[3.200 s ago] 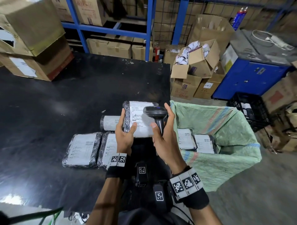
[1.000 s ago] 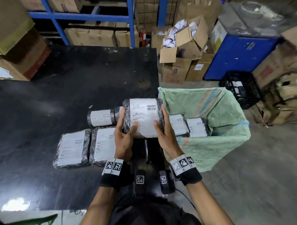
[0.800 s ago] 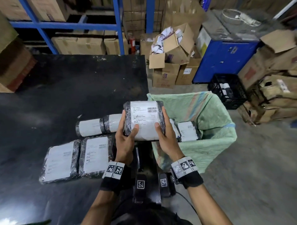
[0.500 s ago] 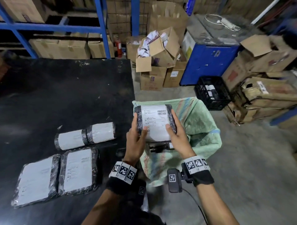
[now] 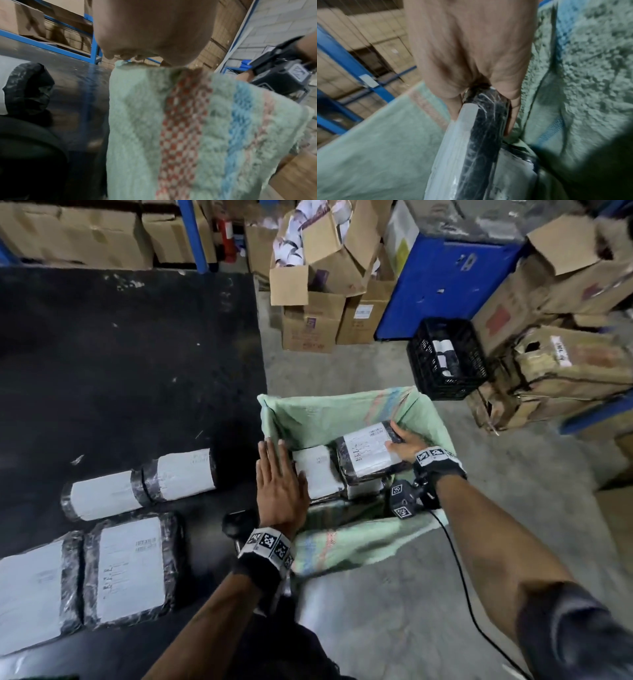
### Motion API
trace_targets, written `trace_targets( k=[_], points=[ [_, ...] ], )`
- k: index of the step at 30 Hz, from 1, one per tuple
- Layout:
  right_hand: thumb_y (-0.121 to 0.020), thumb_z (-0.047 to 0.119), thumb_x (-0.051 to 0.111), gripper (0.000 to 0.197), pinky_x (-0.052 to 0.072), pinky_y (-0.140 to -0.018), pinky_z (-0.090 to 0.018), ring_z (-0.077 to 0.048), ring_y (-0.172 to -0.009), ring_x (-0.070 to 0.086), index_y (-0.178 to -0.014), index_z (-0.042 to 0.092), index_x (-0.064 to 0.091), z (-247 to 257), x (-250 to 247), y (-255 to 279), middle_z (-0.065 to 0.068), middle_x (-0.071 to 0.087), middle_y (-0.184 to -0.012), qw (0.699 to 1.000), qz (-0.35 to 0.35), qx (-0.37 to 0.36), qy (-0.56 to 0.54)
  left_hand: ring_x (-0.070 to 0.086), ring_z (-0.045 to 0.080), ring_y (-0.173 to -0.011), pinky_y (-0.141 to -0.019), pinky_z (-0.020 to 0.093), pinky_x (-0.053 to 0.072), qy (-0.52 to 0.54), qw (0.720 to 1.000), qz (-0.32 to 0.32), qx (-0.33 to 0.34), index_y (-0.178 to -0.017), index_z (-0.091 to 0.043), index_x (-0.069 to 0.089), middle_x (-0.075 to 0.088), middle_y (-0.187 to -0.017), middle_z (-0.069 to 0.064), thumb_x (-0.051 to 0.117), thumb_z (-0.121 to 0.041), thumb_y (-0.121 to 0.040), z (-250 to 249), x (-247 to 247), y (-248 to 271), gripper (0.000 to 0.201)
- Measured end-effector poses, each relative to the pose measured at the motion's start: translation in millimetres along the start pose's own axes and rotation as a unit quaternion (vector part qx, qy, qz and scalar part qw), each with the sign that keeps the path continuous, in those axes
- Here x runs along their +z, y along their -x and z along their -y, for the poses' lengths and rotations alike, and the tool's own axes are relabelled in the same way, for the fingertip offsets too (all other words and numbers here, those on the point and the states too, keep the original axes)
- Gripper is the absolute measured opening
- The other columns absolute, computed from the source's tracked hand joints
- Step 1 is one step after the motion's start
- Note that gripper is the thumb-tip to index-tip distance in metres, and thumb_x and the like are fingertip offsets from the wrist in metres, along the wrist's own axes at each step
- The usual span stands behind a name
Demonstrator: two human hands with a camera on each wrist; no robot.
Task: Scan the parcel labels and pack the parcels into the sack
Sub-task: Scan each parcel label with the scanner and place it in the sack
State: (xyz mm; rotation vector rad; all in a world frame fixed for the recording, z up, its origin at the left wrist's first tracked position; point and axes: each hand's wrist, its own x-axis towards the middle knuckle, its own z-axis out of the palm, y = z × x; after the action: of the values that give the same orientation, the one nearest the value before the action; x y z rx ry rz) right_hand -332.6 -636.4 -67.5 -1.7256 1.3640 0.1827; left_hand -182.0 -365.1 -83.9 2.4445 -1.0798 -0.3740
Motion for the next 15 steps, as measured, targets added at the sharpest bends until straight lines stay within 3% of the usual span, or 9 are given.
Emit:
trace_targets(
  k=[1,2,4,6,7,10,12,13,15],
  points=[
    [-0.096,0.016,0.060,0.065,0.043,-0.081,-0.002,-0.017,-0.108,0.055,-0.152,0.035,0.032,-5.5,1.8,-6.2,0.002,0.058,-0.123,1.000,-0.008,0.000,0.009,-0.001,0.035,-0.161,-0.130,0.050,0.015,-0.012,1.000,0.001,0.000,-0.164,-0.001,0.012,0.003,-0.172,0.022,0.028,-0.035,-0.104,1.6,3.0,0.5,0.071],
    [-0.096,0.015,0.060,0.065,0.041,-0.065,-0.002,-0.013,-0.095,0.053,-0.152,0.034,0.032,-11.1,3.3,-10.9,0.006,0.057,-0.109,1.000,-0.013,-0.004,0.026,-0.002,0.033,-0.161,-0.130,0.049,0.015,-0.024,1.000,-0.001,0.001,-0.164,-0.001,0.009,0.000,-0.173,0.021,0.035,-0.031,-0.104,3.0,5.6,1.7,0.071],
    [-0.096,0.018,0.060,0.068,0.044,-0.072,-0.008,-0.017,-0.092,0.055,-0.153,0.037,0.029,-17.7,9.7,-18.9,0.000,0.061,-0.112,0.999,-0.005,-0.001,0.051,-0.003,0.030,-0.162,-0.131,0.047,0.014,-0.036,0.999,-0.013,-0.002,-0.165,-0.003,0.006,-0.002,-0.173,0.017,0.044,-0.026,-0.104,5.1,7.9,4.5,0.075],
    [-0.097,0.019,0.058,0.069,0.042,-0.101,-0.026,-0.030,-0.119,0.055,-0.155,0.036,0.024,-23.7,18.4,-28.4,-0.010,0.051,-0.145,0.996,-0.001,0.000,0.087,-0.002,0.028,-0.162,-0.131,0.046,0.014,-0.036,0.999,-0.024,-0.011,-0.165,-0.005,0.006,-0.001,-0.174,0.015,0.047,-0.025,-0.104,5.3,8.7,5.3,0.076],
    [-0.098,0.017,0.058,0.071,0.037,-0.104,-0.028,-0.033,-0.128,0.050,-0.156,0.035,0.022,-27.0,23.9,-32.0,-0.012,0.045,-0.151,0.996,0.002,0.003,0.087,0.000,0.027,-0.162,-0.131,0.045,0.015,-0.037,0.999,-0.027,-0.014,-0.165,-0.005,0.007,0.000,-0.174,0.014,0.048,-0.024,-0.104,4.6,9.6,4.8,0.076],
    [-0.098,0.012,0.057,0.073,0.043,-0.087,-0.019,-0.035,-0.112,0.060,-0.157,0.034,0.019,-40.2,39.3,-40.7,-0.019,0.054,-0.141,0.996,-0.028,-0.014,0.081,0.002,0.029,-0.162,-0.131,0.046,0.016,-0.032,0.999,-0.023,-0.019,-0.165,-0.005,0.012,0.003,-0.174,0.015,0.051,-0.022,-0.103,1.3,11.8,2.0,0.074],
    [-0.098,0.013,0.056,0.069,0.043,-0.064,-0.007,-0.016,-0.073,0.058,-0.155,0.035,0.024,-46.8,45.4,-43.4,-0.023,0.062,-0.130,0.995,-0.068,-0.024,0.071,0.002,0.030,-0.162,-0.131,0.047,0.015,-0.025,0.999,-0.017,-0.015,-0.164,-0.004,0.014,0.003,-0.174,0.017,0.053,-0.020,-0.099,0.8,11.9,1.4,0.077],
    [-0.098,0.012,0.056,0.068,0.039,-0.059,-0.005,-0.010,-0.065,0.051,-0.155,0.035,0.027,-49.2,48.2,-46.8,-0.022,0.063,-0.129,0.995,-0.081,-0.027,0.057,0.002,0.031,-0.162,-0.131,0.047,0.015,-0.021,1.000,-0.013,-0.011,-0.164,-0.003,0.015,0.003,-0.174,0.018,0.054,-0.019,-0.097,1.3,11.7,1.3,0.079],
    [-0.097,0.012,0.058,0.068,0.039,-0.069,-0.007,-0.013,-0.073,0.056,-0.154,0.037,0.030,-56.5,51.1,-54.9,-0.020,0.061,-0.134,0.994,-0.087,-0.046,0.036,0.001,0.032,-0.162,-0.131,0.048,0.014,-0.010,1.000,-0.007,-0.004,-0.163,-0.002,0.015,0.002,-0.173,0.019,0.054,-0.018,-0.095,2.8,9.3,1.8,0.080]
  ],
)
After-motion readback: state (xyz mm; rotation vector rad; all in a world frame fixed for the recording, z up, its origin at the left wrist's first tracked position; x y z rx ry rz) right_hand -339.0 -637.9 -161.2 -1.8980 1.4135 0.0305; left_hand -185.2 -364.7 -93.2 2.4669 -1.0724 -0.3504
